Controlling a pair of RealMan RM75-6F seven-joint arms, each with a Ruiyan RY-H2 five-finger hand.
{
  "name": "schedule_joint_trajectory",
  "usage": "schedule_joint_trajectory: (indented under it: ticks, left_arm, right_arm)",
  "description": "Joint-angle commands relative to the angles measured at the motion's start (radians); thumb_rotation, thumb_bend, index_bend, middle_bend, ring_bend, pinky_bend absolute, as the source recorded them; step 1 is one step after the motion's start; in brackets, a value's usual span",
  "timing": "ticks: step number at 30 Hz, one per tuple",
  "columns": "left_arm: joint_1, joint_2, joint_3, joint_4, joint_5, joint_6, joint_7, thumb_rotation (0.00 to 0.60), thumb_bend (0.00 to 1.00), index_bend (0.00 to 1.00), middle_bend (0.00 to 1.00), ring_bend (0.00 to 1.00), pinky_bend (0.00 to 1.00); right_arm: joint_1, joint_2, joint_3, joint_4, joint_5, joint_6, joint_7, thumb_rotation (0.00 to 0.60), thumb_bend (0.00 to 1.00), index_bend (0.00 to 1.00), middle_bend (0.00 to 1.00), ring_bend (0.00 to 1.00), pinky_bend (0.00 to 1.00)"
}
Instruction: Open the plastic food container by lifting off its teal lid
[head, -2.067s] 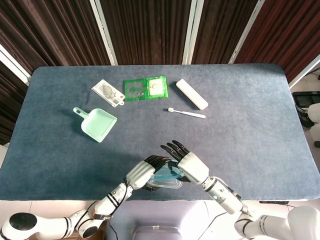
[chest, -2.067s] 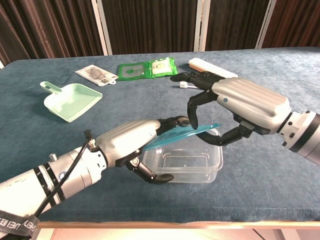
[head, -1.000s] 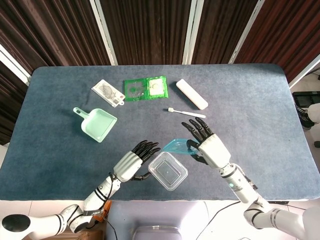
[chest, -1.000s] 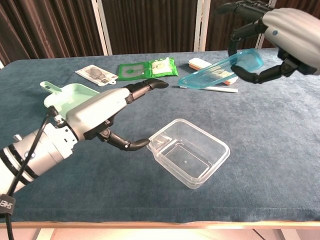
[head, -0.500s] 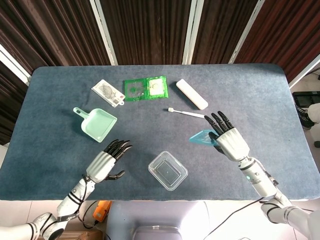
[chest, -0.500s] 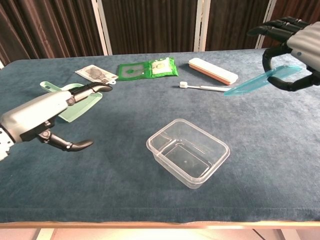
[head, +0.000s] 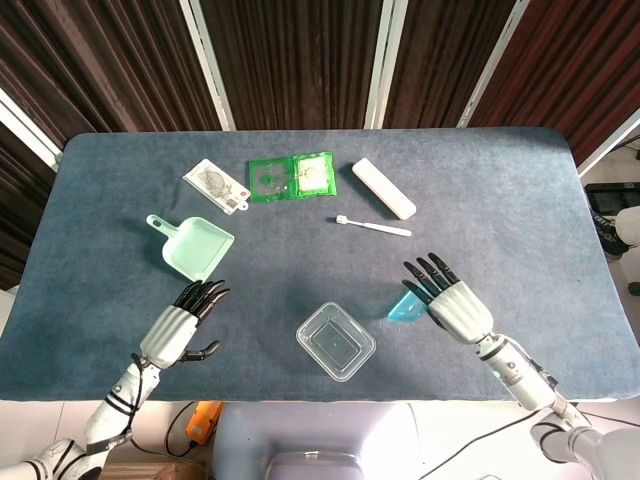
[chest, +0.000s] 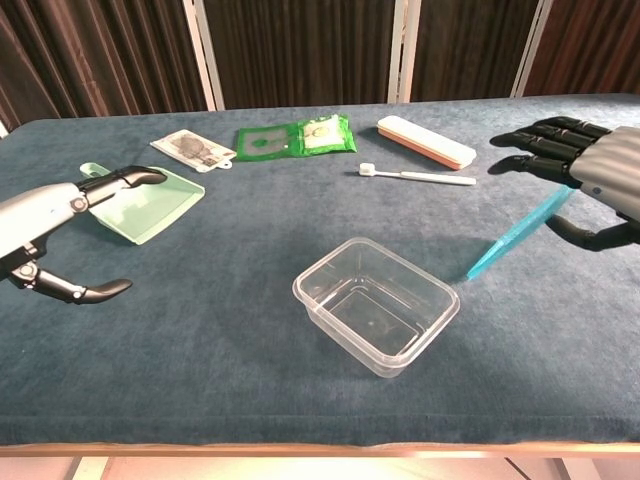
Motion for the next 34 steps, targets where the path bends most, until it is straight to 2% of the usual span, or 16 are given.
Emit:
schedule_joint_trajectory:
  ticks: [1,4,11,13,16,19,21,23,24,29,31,34]
  left_arm:
    - [0.013,0.017,0.003,-0.01,0.011,0.017,-0.004,0.6,0.28,0.0,0.0,0.0,0.0]
    - [0.028,0.034,0.011,-0.018,0.021,0.034,-0.008,0.6,0.28,0.0,0.0,0.0,0.0]
    - [0.08,0.106,0.043,-0.066,0.034,0.068,0.006,0.6,0.28,0.0,0.0,0.0,0.0]
    - [0.098,0.159,0.066,-0.111,0.015,0.043,0.05,0.6,0.29,0.0,0.0,0.0,0.0]
    - [0.138,0.281,0.11,-0.244,-0.051,-0.006,0.123,0.6,0.3,0.0,0.0,0.0,0.0]
    - [0.186,0.355,0.12,-0.327,-0.098,0.021,0.191,0.6,0.31,0.0,0.0,0.0,0.0]
    - [0.234,0.362,0.108,-0.339,-0.107,0.094,0.235,0.6,0.32,0.0,0.0,0.0,0.0]
    - [0.276,0.34,0.092,-0.3,-0.078,0.182,0.23,0.6,0.33,0.0,0.0,0.0,0.0]
    - [0.285,0.331,0.087,-0.282,-0.068,0.205,0.215,0.6,0.33,0.0,0.0,0.0,0.0]
    - [0.3,0.321,0.079,-0.225,-0.046,0.234,0.192,0.6,0.35,0.0,0.0,0.0,0.0]
    - [0.315,0.334,0.069,-0.22,-0.052,0.248,0.145,0.6,0.35,0.0,0.0,0.0,0.0]
    - [0.328,0.338,0.064,-0.221,-0.035,0.262,0.146,0.6,0.35,0.0,0.0,0.0,0.0]
  right_arm:
    - [-0.028,0.069,-0.036,-0.09,0.005,-0.039,-0.016,0.6,0.43,0.03,0.03,0.0,0.0]
    - [-0.045,0.129,-0.058,-0.159,0.012,-0.072,-0.056,0.6,0.31,0.0,0.0,0.0,0.0]
    - [-0.096,0.276,-0.118,-0.329,0.017,-0.098,-0.061,0.6,0.24,0.0,0.0,0.0,0.0]
    - [-0.114,0.317,-0.131,-0.378,0.022,-0.1,-0.076,0.6,0.22,0.0,0.0,0.0,0.0]
    - [-0.158,0.422,-0.159,-0.531,0.071,-0.129,-0.123,0.6,0.2,0.0,0.0,0.0,0.0]
    - [-0.224,0.509,-0.147,-0.705,0.162,-0.096,-0.188,0.6,0.2,0.0,0.0,0.0,0.0]
    - [-0.289,0.528,-0.11,-0.784,0.211,0.011,-0.246,0.6,0.2,0.0,0.0,0.0,0.0]
    - [-0.357,0.509,-0.07,-0.81,0.231,0.142,-0.287,0.6,0.2,0.0,0.0,0.0,0.0]
    - [-0.374,0.501,-0.061,-0.811,0.235,0.173,-0.291,0.6,0.2,0.0,0.0,0.0,0.0]
    - [-0.422,0.475,-0.043,-0.805,0.242,0.244,-0.268,0.6,0.2,0.0,0.0,0.0,0.0]
    - [-0.442,0.476,-0.046,-0.797,0.218,0.269,-0.253,0.6,0.2,0.0,0.0,0.0,0.0]
    - [-0.443,0.486,-0.041,-0.788,0.217,0.244,-0.232,0.6,0.2,0.0,0.0,0.0,0.0]
